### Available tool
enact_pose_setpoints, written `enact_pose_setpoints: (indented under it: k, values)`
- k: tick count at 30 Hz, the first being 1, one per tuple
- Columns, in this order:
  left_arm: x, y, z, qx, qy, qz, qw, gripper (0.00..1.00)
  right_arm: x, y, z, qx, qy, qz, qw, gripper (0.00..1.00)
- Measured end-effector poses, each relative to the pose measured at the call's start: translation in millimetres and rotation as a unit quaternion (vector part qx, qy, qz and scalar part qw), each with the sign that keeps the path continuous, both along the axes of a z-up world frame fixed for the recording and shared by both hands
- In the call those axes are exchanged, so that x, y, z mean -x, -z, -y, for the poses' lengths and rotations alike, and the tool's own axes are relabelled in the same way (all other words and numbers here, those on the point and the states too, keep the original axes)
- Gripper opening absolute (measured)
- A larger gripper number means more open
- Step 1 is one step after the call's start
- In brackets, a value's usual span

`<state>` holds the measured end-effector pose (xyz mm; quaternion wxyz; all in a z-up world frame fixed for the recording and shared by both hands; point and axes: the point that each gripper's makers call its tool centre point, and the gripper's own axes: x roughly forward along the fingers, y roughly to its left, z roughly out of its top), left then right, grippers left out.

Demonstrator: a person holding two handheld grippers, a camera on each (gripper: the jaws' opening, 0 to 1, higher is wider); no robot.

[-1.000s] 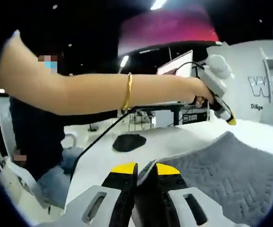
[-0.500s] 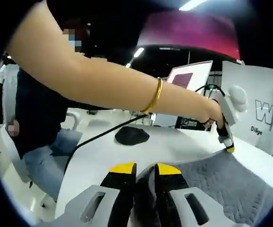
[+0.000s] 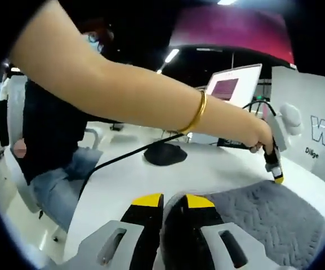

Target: Open the folded towel by lifting each exposed corner and separating the folded layers until the towel lies flat within the target outline without major curled edges

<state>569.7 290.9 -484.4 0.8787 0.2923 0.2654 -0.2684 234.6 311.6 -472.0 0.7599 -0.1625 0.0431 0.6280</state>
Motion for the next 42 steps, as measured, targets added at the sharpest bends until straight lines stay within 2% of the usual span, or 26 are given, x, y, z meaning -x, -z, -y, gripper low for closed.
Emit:
enact_pose_setpoints:
  k: [3, 5, 13, 20, 24, 28, 30, 33, 36, 42]
  values:
    - [-0.2, 0.4, 0.5, 0.012, -0.003, 0.001, 0.9999, 0.02, 1.2, 11.0, -2.7, 0.015, -0.004, -0.021, 0.9997, 0.08]
    - [-0.5, 0.0, -0.2, 0.017, -0.004, 0.001, 0.9998, 0.02, 0.7, 12.4, -2.7, 0.016, -0.003, -0.024, 0.9996, 0.08]
    - [0.4, -0.3, -1.6, 0.048, -0.025, 0.006, 0.9985, 0.02, 0.2, 14.5, -5.5, 0.026, -0.007, -0.019, 0.9995, 0.08]
    - [5.8, -3.5, 0.1, 0.048, -0.028, 0.01, 0.9984, 0.0, -2.0, 12.3, -2.4, 0.015, 0.001, -0.022, 0.9996, 0.08]
    - [9.2, -8.6, 2.6, 0.052, -0.021, 0.014, 0.9983, 0.07, -1.2, 11.2, -1.4, 0.015, 0.002, -0.022, 0.9997, 0.12]
    - [11.3, -21.8, 5.0, 0.064, -0.026, 0.028, 0.9972, 0.16, 3.6, 8.5, 1.8, 0.009, 0.004, -0.006, 0.9999, 0.17]
    - [15.8, -34.4, 6.9, 0.075, -0.031, 0.04, 0.9959, 0.17, 2.1, 1.1, 7.0, -0.002, 0.012, 0.0, 0.9999, 0.16]
    - [22.8, -42.7, 10.6, 0.087, -0.032, 0.048, 0.9946, 0.17, -4.2, -4.3, 15.6, -0.01, 0.024, -0.003, 0.9997, 0.16]
    - [32.5, -48.2, 16.9, 0.099, -0.03, 0.055, 0.9931, 0.17, -16.4, -6.7, 33.4, -0.014, 0.048, -0.01, 0.9987, 0.16]
    - [42.5, -52.6, 28.0, 0.095, -0.019, 0.058, 0.9936, 0.18, -28.0, -16.2, 55.9, -0.02, 0.07, -0.009, 0.9973, 0.16]
